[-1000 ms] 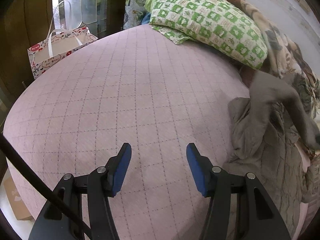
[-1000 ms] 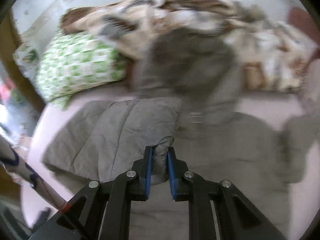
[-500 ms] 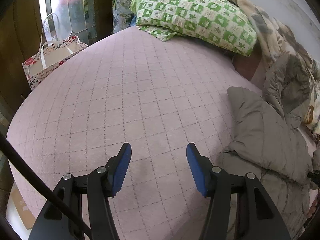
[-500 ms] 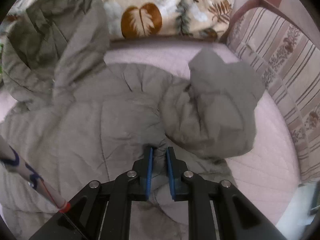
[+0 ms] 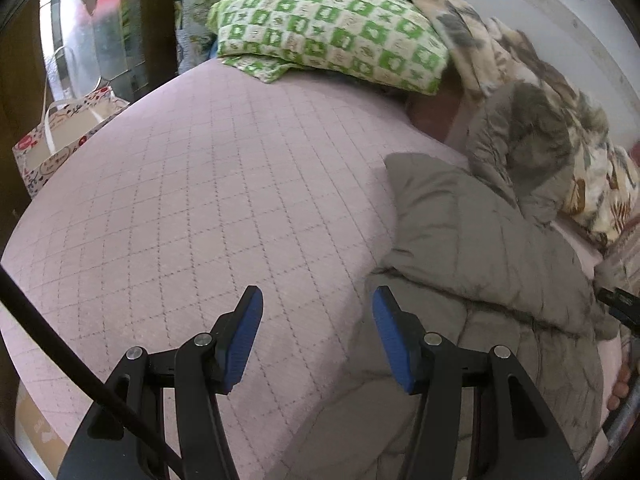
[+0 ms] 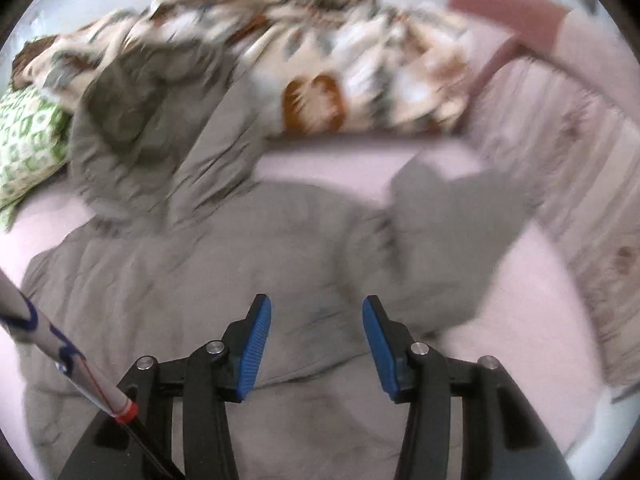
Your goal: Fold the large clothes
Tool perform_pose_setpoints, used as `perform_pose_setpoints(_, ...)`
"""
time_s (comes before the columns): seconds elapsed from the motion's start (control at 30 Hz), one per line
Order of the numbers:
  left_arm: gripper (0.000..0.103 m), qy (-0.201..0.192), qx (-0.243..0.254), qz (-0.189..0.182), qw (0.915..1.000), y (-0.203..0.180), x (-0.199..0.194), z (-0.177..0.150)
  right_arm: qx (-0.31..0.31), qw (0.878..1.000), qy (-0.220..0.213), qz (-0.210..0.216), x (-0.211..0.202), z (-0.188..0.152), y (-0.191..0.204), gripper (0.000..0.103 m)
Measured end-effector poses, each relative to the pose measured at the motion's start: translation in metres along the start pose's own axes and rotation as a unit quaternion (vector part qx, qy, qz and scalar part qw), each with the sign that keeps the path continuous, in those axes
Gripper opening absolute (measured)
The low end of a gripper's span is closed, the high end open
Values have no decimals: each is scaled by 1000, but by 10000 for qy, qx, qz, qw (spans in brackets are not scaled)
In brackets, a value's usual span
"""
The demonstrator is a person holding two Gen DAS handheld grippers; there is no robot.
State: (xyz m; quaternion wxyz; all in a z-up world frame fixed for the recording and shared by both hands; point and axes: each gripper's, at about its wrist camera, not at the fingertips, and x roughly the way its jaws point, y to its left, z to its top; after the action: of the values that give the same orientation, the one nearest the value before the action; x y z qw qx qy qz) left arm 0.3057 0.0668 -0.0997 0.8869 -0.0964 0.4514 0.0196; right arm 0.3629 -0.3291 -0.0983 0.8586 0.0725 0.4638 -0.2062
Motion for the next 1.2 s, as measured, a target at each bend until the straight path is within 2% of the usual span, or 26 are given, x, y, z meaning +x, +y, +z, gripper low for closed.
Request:
perform_pose_setpoints(0.13, 56, 117, 41, -62, 9999, -3, 2, -4, 11, 9984, 571, 39, 47, -16, 28, 51)
perform_pose_setpoints(0.2, 56, 179, 48, -135, 9997, -5, 1, -5, -54, 9970, 756, -124, 71, -26, 38, 52)
perform_pose_setpoints(0.3, 56, 228, 74, -301, 9993, -11, -4, -7, -277, 9968, 688, -312, 73, -28, 45, 54)
perform_pose_setpoints(0.43, 59, 345, 136, -516, 9980, -25, -10, -16, -176, 9972, 714, 125, 53, -22, 26, 54)
perform_pose_setpoints(0.57, 59, 393, 366, -643, 9965, -50, -17, -34, 126, 9982, 563, 173, 25, -22, -33, 62)
perform_pose_setpoints(0.77, 60, 480, 1053, -642, 9912, -100, -13, -75, 1005, 9925, 513, -479, 9, -38, -158, 64)
perform_pose_setpoints(0.83, 60, 561, 1282, -530, 9887, -112, -4, -86, 1521, 9857, 546, -486, 9, -45, -202, 64)
perform_pose_setpoints(0.87, 60, 552, 1373, -428, 9881, -117, 1, -91, 1882, 9797, 567, -395, 11, -51, -227, 65)
perform_pose_setpoints(0.97, 60, 427, 1567, -105, 9867, -128, 13, -99, 2603, 9634, 637, -23, 20, -61, -269, 65)
perform_pose_setpoints(1.0, 60, 357, 1636, -2, 9859, -131, 17, -101, 2896, 9547, 661, 154, 27, -64, -283, 65)
perform_pose_setpoints(1.07, 62, 244, 1753, 133, 9841, -135, 21, -105, 3249, 9427, 642, 415, 36, -67, -299, 66)
perform_pose_setpoints(1.2, 72, 108, 1808, 296, 9830, -138, 29, -109, 3641, 9256, 642, 813, 67, -56, -309, 67)
